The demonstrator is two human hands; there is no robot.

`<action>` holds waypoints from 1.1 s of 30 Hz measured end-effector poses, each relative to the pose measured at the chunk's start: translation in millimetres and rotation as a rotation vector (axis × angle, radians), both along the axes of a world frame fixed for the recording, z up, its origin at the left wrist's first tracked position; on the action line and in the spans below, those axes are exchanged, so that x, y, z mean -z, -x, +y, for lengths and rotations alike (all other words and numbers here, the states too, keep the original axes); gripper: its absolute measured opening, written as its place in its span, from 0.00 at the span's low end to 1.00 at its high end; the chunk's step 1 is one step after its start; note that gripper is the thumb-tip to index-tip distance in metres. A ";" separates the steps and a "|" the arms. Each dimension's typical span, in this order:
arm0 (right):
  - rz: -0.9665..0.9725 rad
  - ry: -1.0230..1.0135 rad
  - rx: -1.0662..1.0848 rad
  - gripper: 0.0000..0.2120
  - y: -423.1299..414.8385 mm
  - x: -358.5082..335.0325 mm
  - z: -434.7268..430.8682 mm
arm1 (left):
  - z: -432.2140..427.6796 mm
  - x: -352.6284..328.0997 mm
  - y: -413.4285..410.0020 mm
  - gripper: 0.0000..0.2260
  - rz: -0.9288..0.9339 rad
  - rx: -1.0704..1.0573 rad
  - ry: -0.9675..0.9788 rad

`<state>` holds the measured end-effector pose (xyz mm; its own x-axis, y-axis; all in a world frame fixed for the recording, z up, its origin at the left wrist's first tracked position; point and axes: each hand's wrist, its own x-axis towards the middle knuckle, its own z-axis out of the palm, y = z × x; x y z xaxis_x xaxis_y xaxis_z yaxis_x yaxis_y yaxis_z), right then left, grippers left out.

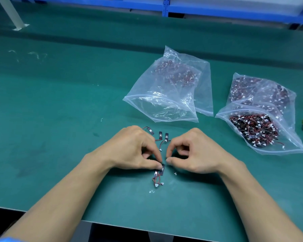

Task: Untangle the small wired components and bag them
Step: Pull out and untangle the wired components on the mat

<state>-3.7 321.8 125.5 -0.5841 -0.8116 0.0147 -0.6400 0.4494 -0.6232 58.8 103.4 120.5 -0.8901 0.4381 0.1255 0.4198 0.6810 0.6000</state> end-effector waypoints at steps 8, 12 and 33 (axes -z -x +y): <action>0.016 -0.049 -0.003 0.07 -6.5 0.5 -7.1 | -6.3 0.6 0.6 0.06 -0.017 -0.001 0.019; 0.018 -0.063 -0.019 0.07 -7.3 1.0 -9.2 | -10.6 0.7 1.5 0.05 -0.029 -0.022 0.017; 0.030 -0.049 -0.101 0.05 -12.3 -1.0 -11.7 | -21.2 3.5 2.9 0.04 -0.040 -0.133 -0.018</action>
